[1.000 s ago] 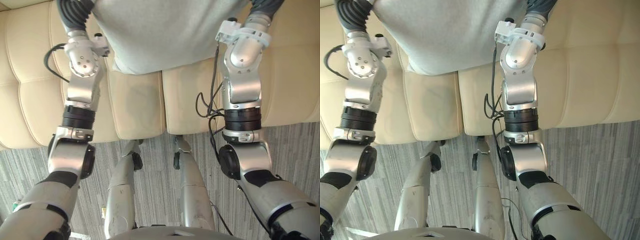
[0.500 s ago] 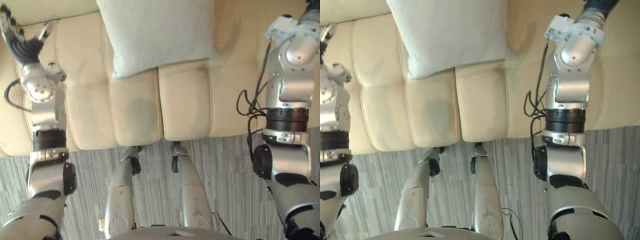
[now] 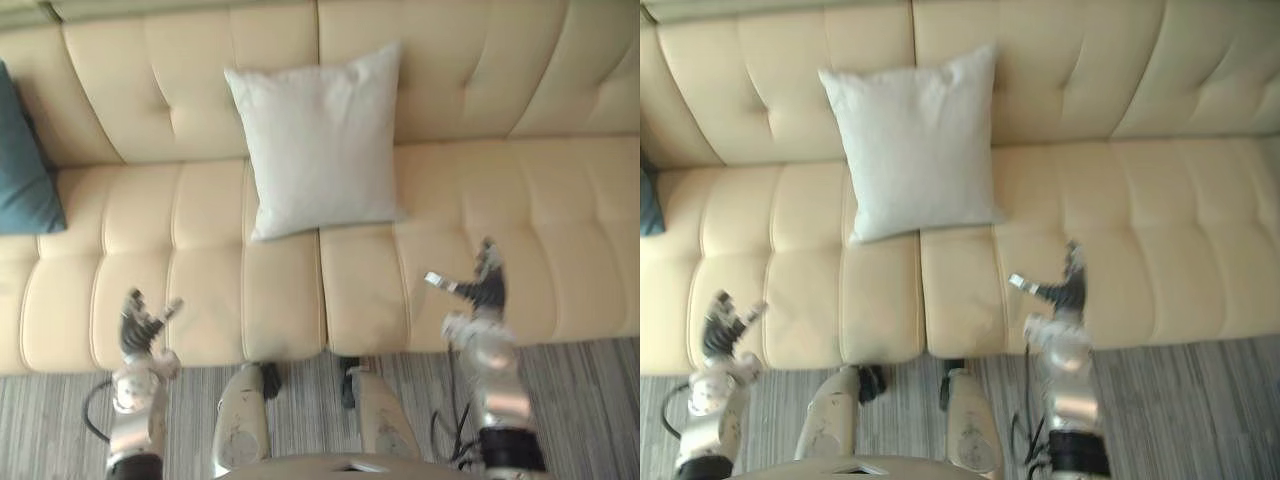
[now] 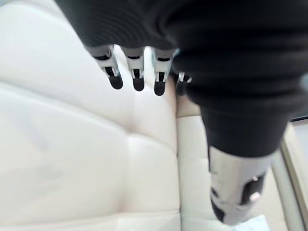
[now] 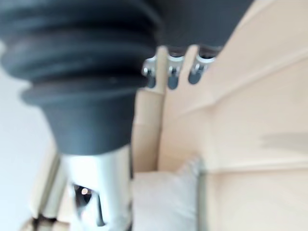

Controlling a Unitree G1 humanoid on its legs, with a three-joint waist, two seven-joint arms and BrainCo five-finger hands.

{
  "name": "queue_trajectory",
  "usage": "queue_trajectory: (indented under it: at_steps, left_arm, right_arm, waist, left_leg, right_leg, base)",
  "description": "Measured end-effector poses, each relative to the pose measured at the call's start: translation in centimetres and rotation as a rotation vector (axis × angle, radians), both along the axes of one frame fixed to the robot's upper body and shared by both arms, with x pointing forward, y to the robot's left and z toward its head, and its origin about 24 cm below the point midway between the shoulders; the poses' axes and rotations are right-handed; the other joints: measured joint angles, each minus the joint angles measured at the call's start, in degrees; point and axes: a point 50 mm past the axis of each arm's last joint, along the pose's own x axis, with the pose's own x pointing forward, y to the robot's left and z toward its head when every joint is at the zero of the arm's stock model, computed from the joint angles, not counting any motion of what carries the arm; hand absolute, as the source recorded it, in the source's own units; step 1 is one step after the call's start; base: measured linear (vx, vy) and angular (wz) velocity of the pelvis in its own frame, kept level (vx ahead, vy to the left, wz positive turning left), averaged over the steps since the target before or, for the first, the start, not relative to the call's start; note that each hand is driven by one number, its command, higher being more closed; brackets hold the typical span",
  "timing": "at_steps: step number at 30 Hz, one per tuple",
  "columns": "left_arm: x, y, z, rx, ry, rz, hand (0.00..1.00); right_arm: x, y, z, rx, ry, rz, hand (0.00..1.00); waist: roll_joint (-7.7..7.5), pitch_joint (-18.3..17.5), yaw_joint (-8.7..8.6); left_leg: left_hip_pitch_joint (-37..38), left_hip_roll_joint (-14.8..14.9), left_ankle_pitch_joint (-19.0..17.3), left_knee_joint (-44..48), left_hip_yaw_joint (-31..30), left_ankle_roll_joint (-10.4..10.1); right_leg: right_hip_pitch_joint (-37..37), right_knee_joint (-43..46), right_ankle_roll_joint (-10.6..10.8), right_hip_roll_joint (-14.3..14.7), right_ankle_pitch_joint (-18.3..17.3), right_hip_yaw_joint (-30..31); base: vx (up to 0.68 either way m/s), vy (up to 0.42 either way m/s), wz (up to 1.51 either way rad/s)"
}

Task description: Pick up cushions and gather them together orderly.

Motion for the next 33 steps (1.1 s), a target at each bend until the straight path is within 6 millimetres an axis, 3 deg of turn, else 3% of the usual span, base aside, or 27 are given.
queue_trajectory:
  at_steps: [1, 2, 5, 7, 8, 9, 11, 13, 14, 15, 17, 18, 19, 20, 21, 22, 23, 24, 25, 26, 27, 28, 29, 30, 32, 33]
  left_arm:
    - [-1.0, -1.0, -1.8, -0.030, 0.086, -0.031, 0.00]
    - [-1.7, -1.6, -2.9, -0.052, 0.136, -0.048, 0.00]
    - [-3.2, -3.2, -5.3, -0.071, 0.270, -0.117, 0.00]
    - [-3.7, -3.4, -5.8, -0.059, 0.308, -0.132, 0.00]
    - [-3.9, -3.5, -6.1, -0.045, 0.335, -0.145, 0.00]
    - [-4.0, -3.6, -6.2, -0.047, 0.340, -0.146, 0.00]
    - [-5.2, -3.7, -7.0, -0.047, 0.400, -0.129, 0.00]
    - [-6.1, -3.4, -7.3, -0.045, 0.433, -0.098, 0.00]
    - [-6.3, -3.2, -7.4, -0.045, 0.441, -0.083, 0.00]
    - [-6.8, -3.0, -7.8, -0.064, 0.466, -0.047, 0.00]
    - [-7.3, -3.7, -8.6, -0.138, 0.496, 0.016, 0.00]
    - [-7.8, -3.6, -9.0, -0.176, 0.506, 0.083, 0.00]
    - [-7.9, -3.1, -9.1, -0.176, 0.518, 0.132, 0.00]
    - [-7.8, -3.0, -9.1, -0.174, 0.519, 0.136, 0.00]
    - [-7.3, -3.0, -9.1, -0.167, 0.521, 0.137, 0.00]
    - [-7.1, -3.3, -9.2, -0.174, 0.525, 0.136, 0.00]
    - [-7.1, -4.5, -9.5, -0.203, 0.539, 0.135, 0.00]
    - [-7.2, -4.9, -9.6, -0.216, 0.544, 0.139, 0.00]
    - [-7.5, -5.5, -9.8, -0.237, 0.553, 0.147, 0.00]
    - [-7.8, -5.8, -9.9, -0.244, 0.556, 0.145, 0.00]
    - [-7.6, -5.8, -9.8, -0.247, 0.549, 0.148, 0.00]
    - [-7.5, -5.6, -9.8, -0.249, 0.543, 0.155, 0.00]
    - [-7.7, -5.7, -9.9, -0.254, 0.546, 0.158, 0.00]
    - [-7.7, -5.8, -9.9, -0.259, 0.547, 0.158, 0.00]
    - [-7.6, -6.0, -9.9, -0.274, 0.543, 0.158, 0.00]
    - [-7.6, -5.9, -9.9, -0.274, 0.543, 0.157, 0.00]
  right_arm:
    - [-1.2, 1.0, -2.7, 0.021, 0.118, 0.024, 0.00]
    - [-2.0, 1.5, -4.2, 0.032, 0.188, 0.039, 0.00]
    - [-4.3, 2.5, -7.7, 0.090, 0.349, 0.049, 0.00]
    - [-5.4, 3.0, -9.1, 0.114, 0.421, 0.048, 0.00]
    - [-6.6, 3.6, -10.4, 0.141, 0.485, 0.043, 0.00]
    - [-6.8, 3.9, -10.7, 0.151, 0.500, 0.044, 0.00]
    - [-8.4, 4.8, -12.3, 0.190, 0.591, 0.041, 0.00]
    - [-8.9, 4.9, -12.9, 0.199, 0.623, 0.037, 0.00]
    - [-9.2, 4.9, -13.1, 0.202, 0.639, 0.034, 0.00]
    - [-9.2, 4.8, -13.5, 0.216, 0.660, 0.018, 0.00]
    - [-9.2, 4.1, -13.8, 0.207, 0.683, -0.012, 0.00]
    - [-8.8, 3.7, -13.8, 0.198, 0.691, -0.014, 0.00]
    - [-8.3, 4.1, -13.9, 0.194, 0.691, -0.002, 0.00]
    - [-8.0, 4.2, -13.9, 0.193, 0.695, 0.005, 0.00]
    - [-6.5, 4.2, -13.3, 0.180, 0.666, 0.021, 0.00]
    - [-5.8, 4.1, -13.0, 0.171, 0.648, 0.027, 0.00]
    - [-4.7, 3.2, -12.3, 0.141, 0.615, 0.023, 0.00]
    - [-4.8, 3.0, -12.3, 0.134, 0.615, 0.019, 0.00]
    - [-5.3, 2.3, -12.4, 0.118, 0.629, 0.003, 0.00]
    - [-5.9, 1.8, -12.6, 0.108, 0.645, -0.022, 0.00]
    - [-6.1, 1.8, -12.7, 0.112, 0.648, -0.030, 0.00]
    - [-6.4, 1.6, -12.8, 0.123, 0.653, -0.055, 0.00]
    - [-7.0, 1.1, -12.9, 0.144, 0.655, -0.096, 0.00]
    - [-7.2, 1.0, -13.0, 0.146, 0.656, -0.102, 0.00]
    - [-8.2, 1.1, -13.4, 0.168, 0.677, -0.122, 0.00]
    - [-8.2, 1.2, -13.4, 0.176, 0.677, -0.129, 0.00]
  waist:
    - [-0.17, -1.22, 0.13]
    - [-0.20, -1.97, 0.10]
    - [-0.41, -2.99, -0.29]
    - [-0.79, -3.20, -0.30]
    - [-1.37, -3.62, -0.13]
    - [-1.56, -3.68, 0.26]
    - [-1.87, -4.06, 1.06]
    - [-3.86, -5.61, 1.47]
    - [-4.51, -6.03, 1.54]
    - [-5.43, -7.06, 1.90]
    - [-3.45, -8.25, 3.37]
    - [-3.42, -8.54, 3.93]
    - [-4.51, -8.53, 3.64]
    - [-4.47, -8.47, 3.78]
    - [-3.89, -7.94, 4.49]
    - [-3.00, -7.37, 4.55]
    - [0.61, -5.44, 4.08]
    - [1.17, -5.16, 3.99]
    - [2.70, -5.27, 3.99]
    - [3.09, -5.57, 3.50]
    - [2.85, -5.41, 3.13]
    - [2.24, -5.02, 2.72]
    - [1.84, -5.13, 2.43]
    - [1.82, -5.15, 2.43]
    - [1.46, -4.93, 2.57]
    - [1.28, -4.82, 2.58]
  left_leg:
    - [2.01, 0.09, -0.26, -0.62, 0.49, -0.15]
    - [2.83, 0.16, -0.45, -0.63, 0.58, -0.33]
    - [4.16, 0.70, -1.02, 0.16, 1.06, -0.23]
    - [4.13, 1.48, -1.50, 1.43, 1.17, 0.02]
    - [4.79, 2.21, -1.07, 0.40, 1.76, 1.23]
    - [5.16, 2.54, -0.68, 0.01, 2.16, 1.50]
    - [7.29, 3.40, 0.54, -1.53, 2.32, 1.29]
    - [7.86, 3.41, 1.91, -2.82, 2.06, 0.49]
    - [7.78, 3.34, 2.17, -3.02, 1.89, -0.18]
    - [7.20, 2.91, 4.03, -3.96, -0.27, -2.42]
    - [7.04, 0.83, 4.72, -7.69, -2.60, -2.26]
    - [7.73, 0.09, 9.17, -11.65, -1.72, -0.15]
    - [6.64, -1.05, 10.51, -11.43, -0.91, 0.12]
    - [5.62, -0.86, 10.62, -10.70, -0.82, 0.01]
    - [3.65, 0.06, 11.84, -10.33, -0.07, -0.90]
    - [3.47, 0.45, 12.61, -10.80, 0.19, -1.09]
    - [3.54, 2.12, 14.59, -12.06, -0.12, -1.51]
    - [3.80, 2.27, 15.33, -12.97, -0.32, -1.74]
    - [4.99, 2.38, 16.61, -15.08, -0.70, -2.49]
    - [4.70, 2.35, 14.78, -15.15, -1.18, -4.34]
    - [4.21, 2.23, 13.26, -13.47, -1.38, -4.54]
    - [3.81, 1.16, 10.95, -7.79, -2.32, -3.48]
    - [5.07, -0.23, 6.29, -2.03, -4.07, -2.86]
    - [5.59, -0.63, 4.00, -0.84, -4.79, -3.17]
    - [7.63, -2.60, -3.91, 2.56, -10.72, -4.42]
    - [7.89, -3.13, -4.53, 2.50, -11.33, -4.31]
  right_leg:
    - [2.24, -2.15, 0.17, 0.29, 0.83, 0.53]
    - [3.23, -3.31, 0.52, 0.40, 1.49, 0.81]
    - [5.69, -5.30, 1.11, 0.84, 2.95, 1.41]
    - [6.00, -5.16, 1.22, 1.24, 3.13, 1.52]
    - [6.29, -4.16, 0.51, 1.07, 1.96, 0.49]
    - [5.63, -1.33, -0.46, 0.62, 0.80, -0.74]
    - [4.57, 17.28, -0.58, -2.90, -3.07, -5.01]
    - [6.54, 26.03, -0.30, -6.44, -3.45, -5.20]
    - [7.23, 25.75, 0.47, -7.27, -2.88, -5.08]
    - [7.01, 24.06, 2.08, -5.85, -2.02, -6.95]
    - [9.62, 14.80, 2.84, -3.26, -1.83, -6.59]
    - [10.54, 16.35, 1.28, -3.98, -5.20, -6.77]
    - [13.06, 13.60, 1.83, -5.83, -7.14, -6.34]
    - [14.14, 10.56, 2.86, -5.58, -8.48, -6.00]
    - [15.95, 2.32, 2.72, -3.63, -10.32, -6.44]
    - [16.59, -0.10, 2.64, -3.17, -10.42, -6.43]
    - [17.33, -2.26, 2.06, -1.09, -9.44, -6.79]
    - [17.18, -1.99, 1.94, -0.70, -9.38, -6.88]
    - [16.46, -0.78, 1.51, -0.36, -9.44, -7.49]
    - [15.70, -0.03, 0.29, -1.02, -9.56, -8.79]
    - [15.50, 0.06, 0.15, -1.35, -9.45, -8.96]
    - [15.22, 0.26, 0.18, -2.42, -9.25, -8.83]
    - [14.54, 0.69, 0.41, -3.19, -8.84, -7.87]
    - [14.06, 0.97, 0.52, -3.25, -8.65, -7.38]
    - [11.35, 2.33, 1.42, -3.14, -7.59, -3.64]
    - [10.96, 2.31, 1.79, -3.15, -7.15, -2.62]
  base:
    - [-0.01, 0.045, -0.25]
    - [-0.02, 0.038, -0.23]
    - [-0.04, 0.045, -0.15]
    - [-0.07, 0.007, -0.10]
    - [-0.10, -0.016, -0.12]
    - [-0.12, -0.045, -0.15]
    - [-0.09, -0.093, -0.12]
    - [-0.07, -0.210, 0.05]
    - [-0.09, -0.280, 0.04]
    - [-0.08, -0.180, -0.05]
    - [-0.05, 0.028, -0.34]
    - [-0.04, 0.014, -0.41]
    - [-0.07, -0.062, -0.30]
    - [-0.16, -0.270, -0.31]
    - [-0.21, -0.219, -0.42]
    - [-0.31, -0.231, -0.48]
    - [-0.25, -0.112, -0.18]
    - [-0.29, -0.123, -0.01]
    - [-0.26, -0.082, 0.17]
    - [-0.23, -0.056, 0.18]
    - [-0.20, -0.015, 0.15]
    - [-0.17, 0.024, -0.01]
    - [-0.16, 0.039, -0.09]
    - [-0.14, 0.103, -0.37]
    - [-0.11, 0.212, -0.68]
    - [-0.08, 0.215, -0.87]
